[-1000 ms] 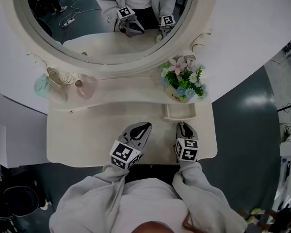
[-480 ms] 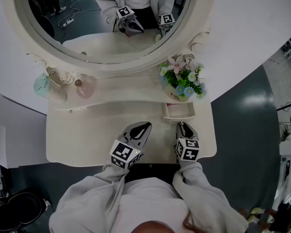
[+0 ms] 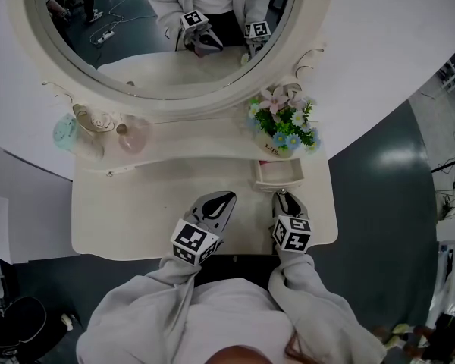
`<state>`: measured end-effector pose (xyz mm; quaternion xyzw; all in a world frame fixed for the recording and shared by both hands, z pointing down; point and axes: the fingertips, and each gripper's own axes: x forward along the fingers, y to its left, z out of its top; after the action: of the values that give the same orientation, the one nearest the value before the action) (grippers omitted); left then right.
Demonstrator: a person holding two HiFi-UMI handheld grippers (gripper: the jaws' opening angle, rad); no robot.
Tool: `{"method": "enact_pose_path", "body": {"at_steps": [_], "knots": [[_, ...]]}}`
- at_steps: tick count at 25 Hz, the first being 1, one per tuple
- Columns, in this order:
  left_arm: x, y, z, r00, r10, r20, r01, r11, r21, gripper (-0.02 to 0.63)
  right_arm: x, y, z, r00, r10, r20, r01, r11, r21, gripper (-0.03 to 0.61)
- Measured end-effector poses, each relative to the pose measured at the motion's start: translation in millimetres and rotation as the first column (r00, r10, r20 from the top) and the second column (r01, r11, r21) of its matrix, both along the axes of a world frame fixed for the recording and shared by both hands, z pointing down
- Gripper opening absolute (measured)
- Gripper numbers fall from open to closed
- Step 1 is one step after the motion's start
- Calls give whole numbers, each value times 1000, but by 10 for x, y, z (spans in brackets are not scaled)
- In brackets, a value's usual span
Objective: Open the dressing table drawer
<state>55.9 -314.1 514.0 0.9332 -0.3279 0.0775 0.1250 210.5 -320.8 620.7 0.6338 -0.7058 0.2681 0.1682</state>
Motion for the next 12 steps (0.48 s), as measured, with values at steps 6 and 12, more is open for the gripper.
{"method": "enact_pose_path", "body": {"at_steps": [6, 12], "knots": [[-8, 27, -4, 1000, 7, 1, -7, 1000, 0, 18, -25, 95, -90, 999, 33, 40, -33, 999, 15, 160], [-78, 33, -4, 1000, -7, 0, 7, 1000, 1, 18, -63, 202, -236, 996, 59, 66, -62, 997, 51, 167]]}}
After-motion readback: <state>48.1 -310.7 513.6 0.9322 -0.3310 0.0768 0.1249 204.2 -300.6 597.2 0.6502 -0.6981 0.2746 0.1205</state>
